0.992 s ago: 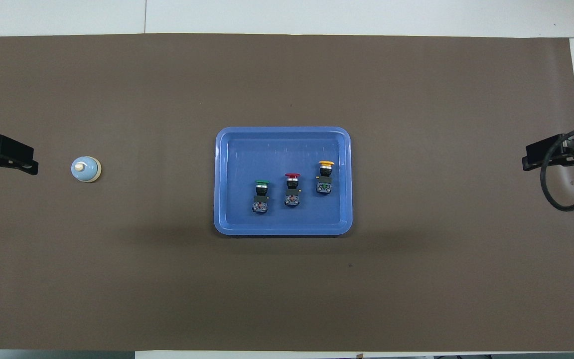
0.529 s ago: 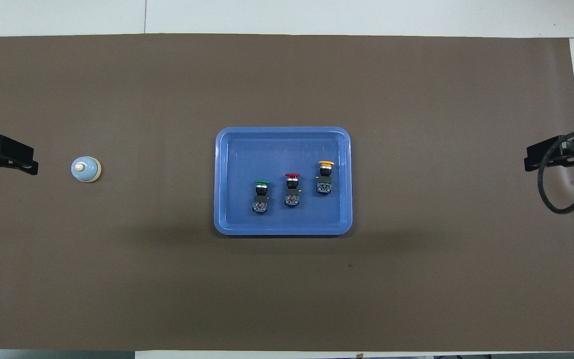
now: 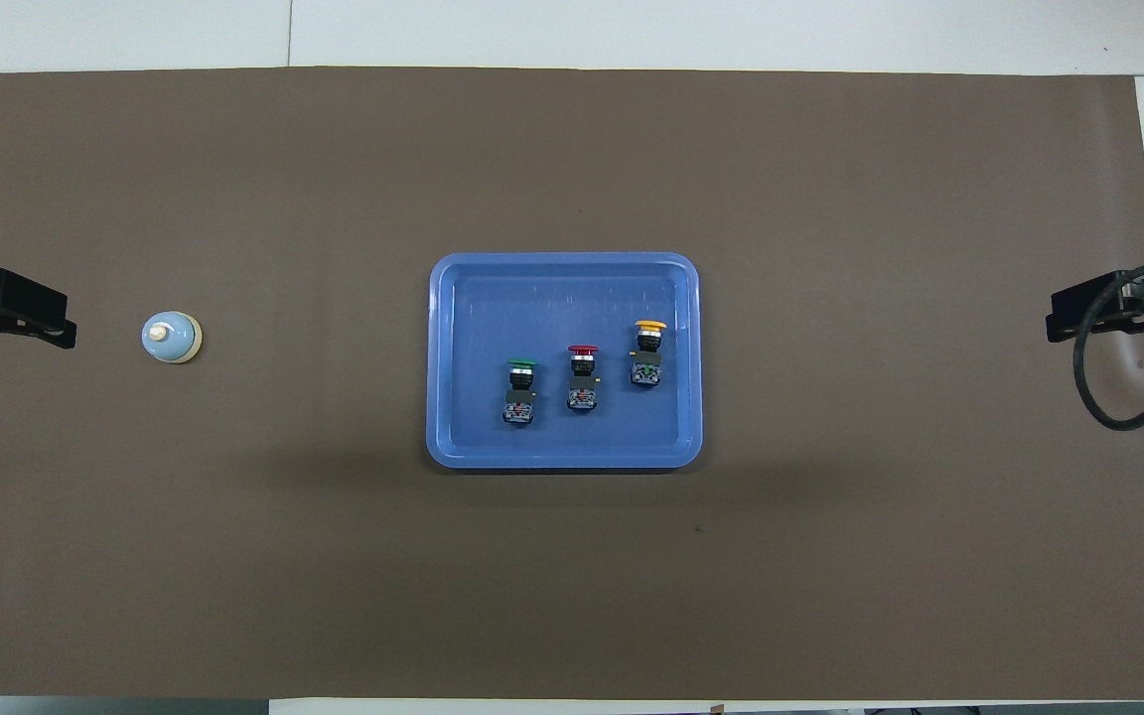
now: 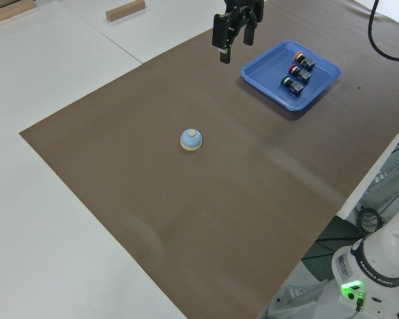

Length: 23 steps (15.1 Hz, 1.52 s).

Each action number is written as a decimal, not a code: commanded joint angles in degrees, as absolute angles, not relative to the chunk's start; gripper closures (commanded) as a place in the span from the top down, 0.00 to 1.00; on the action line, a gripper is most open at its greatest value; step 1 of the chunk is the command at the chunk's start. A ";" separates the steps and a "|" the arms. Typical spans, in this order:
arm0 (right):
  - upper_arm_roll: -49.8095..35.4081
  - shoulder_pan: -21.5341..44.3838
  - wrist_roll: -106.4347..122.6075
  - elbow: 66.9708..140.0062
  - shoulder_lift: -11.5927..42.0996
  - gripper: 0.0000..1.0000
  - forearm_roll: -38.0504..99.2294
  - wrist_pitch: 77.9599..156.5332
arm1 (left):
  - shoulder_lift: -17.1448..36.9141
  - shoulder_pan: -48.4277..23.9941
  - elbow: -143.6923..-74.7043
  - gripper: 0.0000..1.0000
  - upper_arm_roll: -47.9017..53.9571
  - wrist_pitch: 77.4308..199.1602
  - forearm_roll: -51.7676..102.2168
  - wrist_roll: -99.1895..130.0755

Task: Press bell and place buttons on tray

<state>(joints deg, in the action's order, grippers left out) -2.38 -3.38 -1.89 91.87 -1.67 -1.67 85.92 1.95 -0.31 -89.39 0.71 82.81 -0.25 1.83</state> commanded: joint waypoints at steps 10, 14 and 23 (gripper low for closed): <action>-2.81 -3.96 -0.70 92.99 -2.81 1.00 -2.11 86.22 | 1.14 -0.09 -89.82 1.00 0.70 82.35 0.09 2.11; -2.81 -3.96 -0.70 93.08 -2.81 1.00 -2.11 86.22 | 0.97 -0.53 -91.31 0.65 0.70 87.08 -0.26 3.16; -2.81 -3.96 -0.70 92.99 -2.81 1.00 -2.11 86.22 | 7.19 4.04 -109.15 0.00 0.62 117.66 -0.26 -1.84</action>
